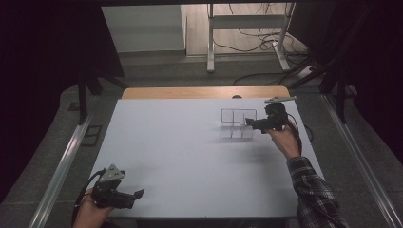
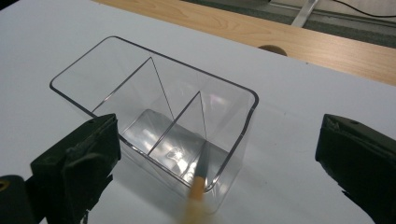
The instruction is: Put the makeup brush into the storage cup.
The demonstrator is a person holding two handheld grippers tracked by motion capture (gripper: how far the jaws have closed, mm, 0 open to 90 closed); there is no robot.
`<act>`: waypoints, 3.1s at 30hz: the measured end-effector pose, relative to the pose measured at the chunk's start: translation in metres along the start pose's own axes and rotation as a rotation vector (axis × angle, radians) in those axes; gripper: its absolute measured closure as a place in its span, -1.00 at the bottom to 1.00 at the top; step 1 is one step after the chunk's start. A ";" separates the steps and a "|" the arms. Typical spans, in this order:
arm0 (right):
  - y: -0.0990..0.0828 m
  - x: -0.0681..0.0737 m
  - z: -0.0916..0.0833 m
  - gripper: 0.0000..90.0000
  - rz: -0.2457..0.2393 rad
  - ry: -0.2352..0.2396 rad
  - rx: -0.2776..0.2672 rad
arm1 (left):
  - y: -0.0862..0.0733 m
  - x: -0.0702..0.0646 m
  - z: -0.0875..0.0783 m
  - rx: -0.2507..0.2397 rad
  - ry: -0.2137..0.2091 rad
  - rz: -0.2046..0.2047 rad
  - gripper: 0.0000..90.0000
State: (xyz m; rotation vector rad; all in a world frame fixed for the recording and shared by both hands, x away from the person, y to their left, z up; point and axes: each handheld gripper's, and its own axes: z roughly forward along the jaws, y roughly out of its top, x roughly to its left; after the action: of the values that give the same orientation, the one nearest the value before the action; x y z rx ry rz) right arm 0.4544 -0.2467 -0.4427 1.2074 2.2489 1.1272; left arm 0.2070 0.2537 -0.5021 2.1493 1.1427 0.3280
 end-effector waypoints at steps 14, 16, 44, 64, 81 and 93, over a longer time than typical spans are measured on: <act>-0.001 0.002 -0.011 -1.00 -0.024 0.021 0.004 | 0.000 0.000 0.000 0.000 -0.003 0.002 -0.97; -0.001 0.002 -0.013 -1.00 -0.021 0.024 0.000 | 0.000 0.000 0.000 0.000 -0.003 0.002 -0.97; -0.019 0.011 -0.029 -1.00 -0.041 0.042 0.038 | -0.001 0.002 -0.003 -0.030 -0.008 -0.022 -0.98; -0.038 0.013 -0.048 -1.00 -0.045 0.041 0.057 | 0.000 0.002 -0.002 -0.017 -0.002 -0.014 -0.98; -0.051 0.021 -0.061 -1.00 -0.058 0.052 0.067 | 0.000 0.001 -0.002 -0.018 -0.003 -0.013 -0.98; -0.064 0.029 -0.072 -1.00 -0.069 0.050 0.067 | 0.000 0.002 -0.003 -0.021 -0.004 -0.016 -0.99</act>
State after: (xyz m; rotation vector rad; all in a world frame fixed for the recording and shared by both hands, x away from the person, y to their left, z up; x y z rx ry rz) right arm 0.3592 -0.2785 -0.4457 1.1293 2.3644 1.0757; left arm 0.2066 0.2565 -0.5006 2.1207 1.1489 0.3263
